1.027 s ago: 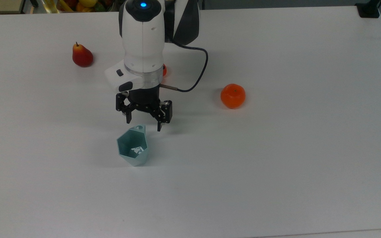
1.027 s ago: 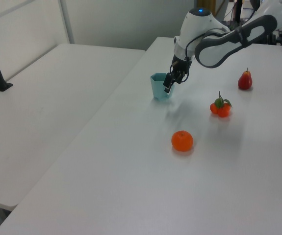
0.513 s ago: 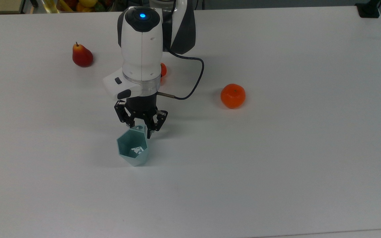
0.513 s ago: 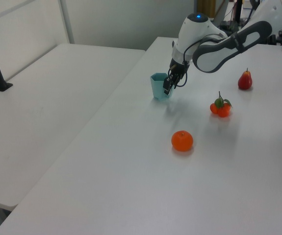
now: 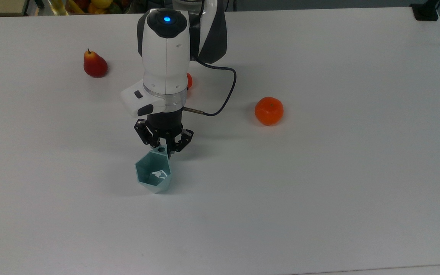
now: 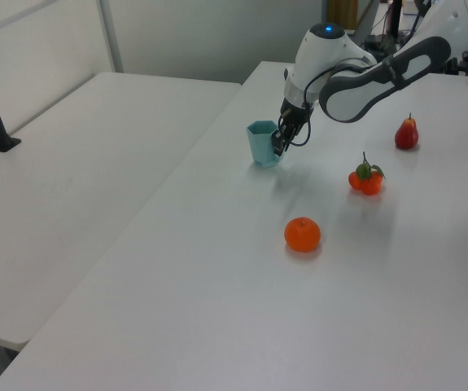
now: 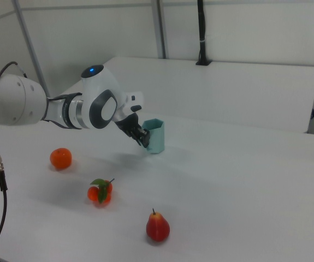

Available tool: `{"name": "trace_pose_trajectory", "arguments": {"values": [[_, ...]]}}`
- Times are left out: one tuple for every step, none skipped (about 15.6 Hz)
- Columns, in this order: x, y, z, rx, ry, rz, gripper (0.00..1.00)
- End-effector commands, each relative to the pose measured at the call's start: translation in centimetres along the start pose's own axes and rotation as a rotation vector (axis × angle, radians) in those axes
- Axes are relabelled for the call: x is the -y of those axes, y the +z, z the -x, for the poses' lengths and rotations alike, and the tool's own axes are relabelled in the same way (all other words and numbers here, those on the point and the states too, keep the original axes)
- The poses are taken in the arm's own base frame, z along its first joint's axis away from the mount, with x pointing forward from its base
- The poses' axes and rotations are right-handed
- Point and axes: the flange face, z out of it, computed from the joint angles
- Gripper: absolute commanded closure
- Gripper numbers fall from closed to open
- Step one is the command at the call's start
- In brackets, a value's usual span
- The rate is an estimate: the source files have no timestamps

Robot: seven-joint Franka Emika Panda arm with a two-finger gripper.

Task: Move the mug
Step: 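Carry the teal mug toward the tangerine and tomatoes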

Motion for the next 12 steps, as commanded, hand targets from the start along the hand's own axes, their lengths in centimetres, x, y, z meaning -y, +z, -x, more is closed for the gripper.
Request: {"name": "trace_pose_trajectory", "arguments": {"values": [[0.3, -3.4, 0.4, -0.028, -0.008, 0.001, 0.97], [0.3, -4.7, 1.0, -0.023, -0.015, 0.001, 0.97], [0.5, -6.1, 1.8, -0.01, -0.027, 0.005, 0.97], [1.2, -7.3, 2.6, 0.011, -0.04, 0.006, 0.97], [1.9, -8.1, 3.6, 0.038, -0.047, 0.009, 0.97], [2.9, -8.9, 4.6, 0.05, -0.055, 0.003, 0.97], [4.1, -9.8, 6.0, 0.058, -0.063, -0.006, 0.97], [5.1, -10.7, 7.5, 0.063, -0.073, -0.011, 0.96], [6.3, -11.3, 9.0, 0.069, -0.099, -0.012, 0.96], [7.7, -11.3, 10.5, 0.076, -0.123, -0.007, 0.96], [8.8, -11.1, 11.6, 0.081, -0.129, 0.006, 0.96], [9.8, -10.7, 12.6, 0.084, -0.137, 0.023, 0.96]]}}
